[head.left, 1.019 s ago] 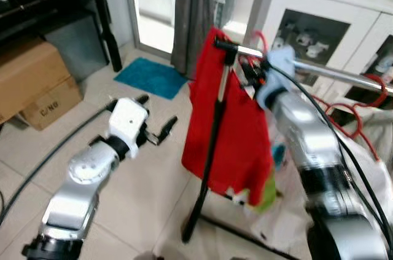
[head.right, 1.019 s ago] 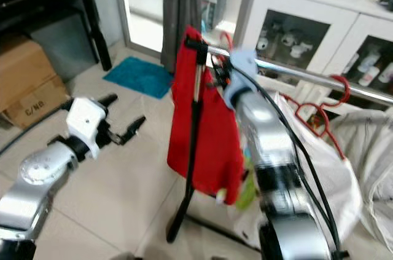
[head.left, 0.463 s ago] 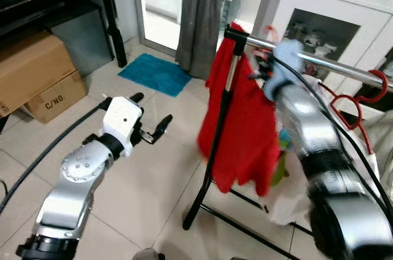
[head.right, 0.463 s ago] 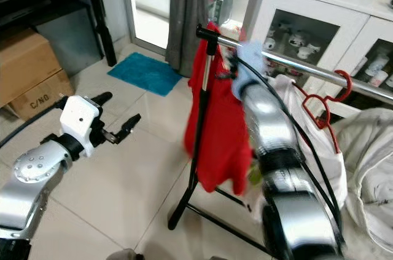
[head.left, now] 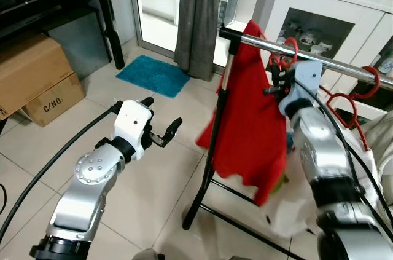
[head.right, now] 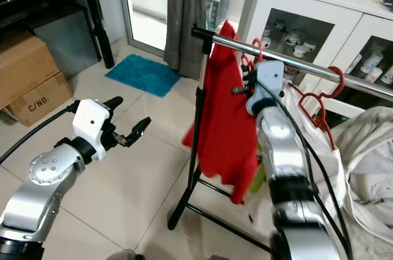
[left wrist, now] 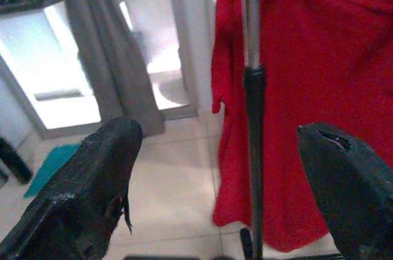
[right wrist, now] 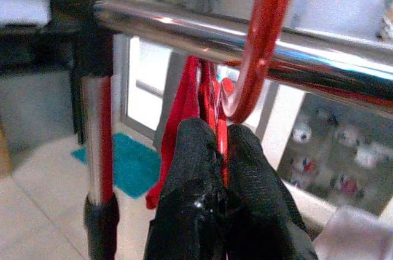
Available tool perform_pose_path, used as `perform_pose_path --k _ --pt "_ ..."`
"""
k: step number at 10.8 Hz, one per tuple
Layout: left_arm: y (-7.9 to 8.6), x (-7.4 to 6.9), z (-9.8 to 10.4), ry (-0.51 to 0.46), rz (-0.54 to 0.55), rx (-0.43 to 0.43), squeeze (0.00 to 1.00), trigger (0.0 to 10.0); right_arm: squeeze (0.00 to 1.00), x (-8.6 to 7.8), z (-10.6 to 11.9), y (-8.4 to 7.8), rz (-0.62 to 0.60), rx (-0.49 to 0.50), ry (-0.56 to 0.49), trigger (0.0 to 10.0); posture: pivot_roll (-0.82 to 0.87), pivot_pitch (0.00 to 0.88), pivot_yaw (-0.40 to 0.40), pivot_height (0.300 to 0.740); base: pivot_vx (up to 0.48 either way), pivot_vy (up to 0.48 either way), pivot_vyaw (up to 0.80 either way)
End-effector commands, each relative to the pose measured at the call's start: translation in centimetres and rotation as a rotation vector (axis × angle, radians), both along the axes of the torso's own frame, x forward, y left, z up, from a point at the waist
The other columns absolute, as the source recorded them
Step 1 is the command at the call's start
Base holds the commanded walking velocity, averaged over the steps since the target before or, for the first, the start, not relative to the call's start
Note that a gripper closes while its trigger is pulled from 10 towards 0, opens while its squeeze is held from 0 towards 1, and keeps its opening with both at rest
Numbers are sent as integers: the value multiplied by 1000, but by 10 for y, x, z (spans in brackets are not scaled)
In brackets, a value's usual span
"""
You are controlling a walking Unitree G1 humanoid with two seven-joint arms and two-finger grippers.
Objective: Hang hanger
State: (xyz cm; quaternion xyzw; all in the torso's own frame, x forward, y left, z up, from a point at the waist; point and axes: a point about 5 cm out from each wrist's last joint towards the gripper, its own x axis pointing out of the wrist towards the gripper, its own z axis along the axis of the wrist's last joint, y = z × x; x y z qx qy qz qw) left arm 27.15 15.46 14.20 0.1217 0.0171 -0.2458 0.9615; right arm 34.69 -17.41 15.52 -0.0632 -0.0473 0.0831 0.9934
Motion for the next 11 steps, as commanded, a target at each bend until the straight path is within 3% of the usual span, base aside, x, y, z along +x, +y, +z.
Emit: perform_pose_path --k 1,4,7,8,9,11 --pt "1 0 -6 19 25 14 0 10000 0 -3 5 0 15 -43 -23 0 -62 0 -24 740 0 0 0" --pt "0 -10 -16 51 35 2 0 10000 0 -29 -13 0 29 -96 83 0 -78 0 -26 740 0 0 0" --pt "-5 -19 -20 82 25 -36 0 10000 0 -75 -38 -4 -45 56 314 0 -105 0 -13 740 0 0 0" --pt "-10 -22 -24 98 -3 -34 0 10000 0 -92 -51 -3 2 72 390 0 -102 0 -12 740 0 0 0" --pt "-13 -21 -20 90 -3 -60 0 10000 0 -101 -53 -4 -3 94 424 0 -101 0 -14 740 0 0 0" --pt "-18 -17 -19 92 0 -75 0 10000 0 -102 -48 -1 22 93 447 0 -103 0 -30 740 0 0 0"
